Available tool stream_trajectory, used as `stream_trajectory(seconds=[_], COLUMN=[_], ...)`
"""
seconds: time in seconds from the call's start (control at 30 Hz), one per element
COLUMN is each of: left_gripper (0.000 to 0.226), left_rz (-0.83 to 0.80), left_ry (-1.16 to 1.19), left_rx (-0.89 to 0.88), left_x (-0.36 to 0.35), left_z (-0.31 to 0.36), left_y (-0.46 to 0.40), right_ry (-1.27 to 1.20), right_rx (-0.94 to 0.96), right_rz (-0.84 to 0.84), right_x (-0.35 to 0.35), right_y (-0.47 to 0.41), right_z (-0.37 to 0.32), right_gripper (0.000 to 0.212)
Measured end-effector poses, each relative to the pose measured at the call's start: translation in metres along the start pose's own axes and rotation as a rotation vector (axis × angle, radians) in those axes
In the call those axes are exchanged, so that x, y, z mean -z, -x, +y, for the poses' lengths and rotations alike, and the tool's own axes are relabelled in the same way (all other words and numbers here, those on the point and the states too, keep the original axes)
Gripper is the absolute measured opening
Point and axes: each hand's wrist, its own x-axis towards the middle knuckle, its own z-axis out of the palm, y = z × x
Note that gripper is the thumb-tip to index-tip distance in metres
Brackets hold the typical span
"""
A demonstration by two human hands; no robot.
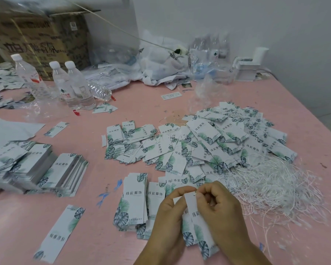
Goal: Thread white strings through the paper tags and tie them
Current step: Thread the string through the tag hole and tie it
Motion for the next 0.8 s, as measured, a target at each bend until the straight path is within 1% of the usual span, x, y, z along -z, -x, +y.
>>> stream_trajectory(seconds=[0.1,0.23,0.37,0.47,0.57,0.67,0.8], left_gripper=[0.025,0.026,0.033,0.028,0.026,0.026,0.028], left_rz=[0.019,0.026,0.085,0.14,0.158,0.121,0.096], left_ry=[-0.036,-0.071,-0.209,-0.302,-0.273,-0.193,-0.141], left_rx=[-0.013,-0.032,-0.098,-0.153,-0.146,-0.115,-0.09], left_x=[0.001,0.003,0.005,0.006,0.007,0.004,0.001], left_z=[-0.002,-0.004,-0.007,-0.008,-0.006,-0.001,0.003], left_y=[0.001,0.001,0.001,0.0,0.001,0.003,0.004], right_ry=[0.033,0.078,0.076,0.051,0.022,0.002,-0.012], right_rx=[0.033,0.094,0.172,0.21,0.237,0.25,0.242], right_rz=[0.005,-0.007,-0.009,-0.043,-0.056,-0.054,-0.03], right_x=[0.0,0.001,0.005,0.007,0.007,0.005,0.005], right_y=[0.0,0.0,-0.002,-0.002,-0.002,-0.001,-0.002], right_z=[0.001,0.002,0.003,0.003,0.004,0.006,0.006], right_gripper=[0.021,0.019,0.01,0.005,0.008,0.006,0.013])
